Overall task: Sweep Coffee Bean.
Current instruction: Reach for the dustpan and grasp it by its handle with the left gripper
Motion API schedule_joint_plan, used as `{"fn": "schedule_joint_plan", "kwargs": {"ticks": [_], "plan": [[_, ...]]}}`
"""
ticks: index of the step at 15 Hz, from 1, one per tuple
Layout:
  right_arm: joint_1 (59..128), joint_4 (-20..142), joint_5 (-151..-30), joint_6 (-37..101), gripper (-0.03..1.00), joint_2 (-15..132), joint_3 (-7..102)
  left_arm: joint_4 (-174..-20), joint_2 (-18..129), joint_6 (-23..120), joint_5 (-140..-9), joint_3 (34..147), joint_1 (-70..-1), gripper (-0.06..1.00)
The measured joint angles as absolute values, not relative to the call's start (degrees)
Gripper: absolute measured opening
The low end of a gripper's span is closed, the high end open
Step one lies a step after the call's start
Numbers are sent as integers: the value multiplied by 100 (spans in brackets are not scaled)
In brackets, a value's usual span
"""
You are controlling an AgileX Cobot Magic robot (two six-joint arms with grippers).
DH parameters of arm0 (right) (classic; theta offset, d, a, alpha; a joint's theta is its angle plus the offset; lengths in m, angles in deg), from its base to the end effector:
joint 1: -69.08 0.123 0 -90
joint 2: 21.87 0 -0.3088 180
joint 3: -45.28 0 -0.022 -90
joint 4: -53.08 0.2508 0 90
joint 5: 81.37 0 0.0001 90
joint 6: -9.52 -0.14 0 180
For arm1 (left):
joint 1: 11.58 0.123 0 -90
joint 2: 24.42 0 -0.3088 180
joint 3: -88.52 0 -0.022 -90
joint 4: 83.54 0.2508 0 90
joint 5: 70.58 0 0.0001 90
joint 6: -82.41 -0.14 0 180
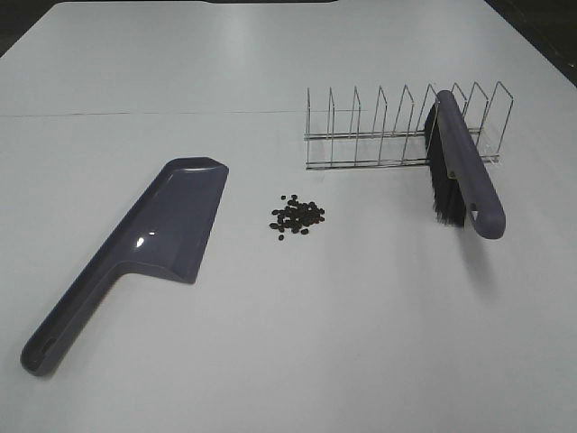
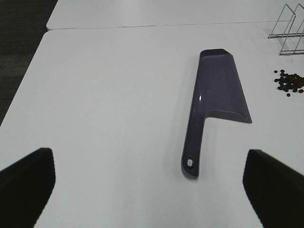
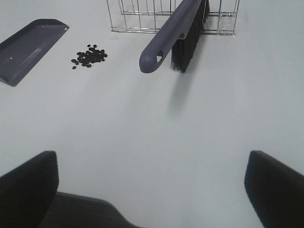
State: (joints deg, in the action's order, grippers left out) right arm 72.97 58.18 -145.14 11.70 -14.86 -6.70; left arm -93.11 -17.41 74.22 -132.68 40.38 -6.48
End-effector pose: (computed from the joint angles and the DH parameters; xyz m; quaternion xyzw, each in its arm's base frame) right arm 0.0138 0.0121 0.2333 -0.0483 0.8756 0.0516 0.4778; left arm 0.0120 -0.0196 0.2593 0.0280 0.8504 -0.0227 0.5250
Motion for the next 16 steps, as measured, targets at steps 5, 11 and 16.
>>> {"fn": "schedule_joint_plan", "kwargs": {"ticks": [5, 11, 16], "plan": [[7297, 5818, -14514, 1170, 99, -1486, -670, -9311, -1741, 7422, -13268, 4038, -648, 99], [7297, 5818, -14514, 1170, 99, -1486, -670, -9311, -1741, 7422, -13268, 4038, -648, 99], [7297, 5818, -14514, 1170, 99, -1486, -670, -9311, -1741, 7422, -13268, 4038, -648, 99]]}}
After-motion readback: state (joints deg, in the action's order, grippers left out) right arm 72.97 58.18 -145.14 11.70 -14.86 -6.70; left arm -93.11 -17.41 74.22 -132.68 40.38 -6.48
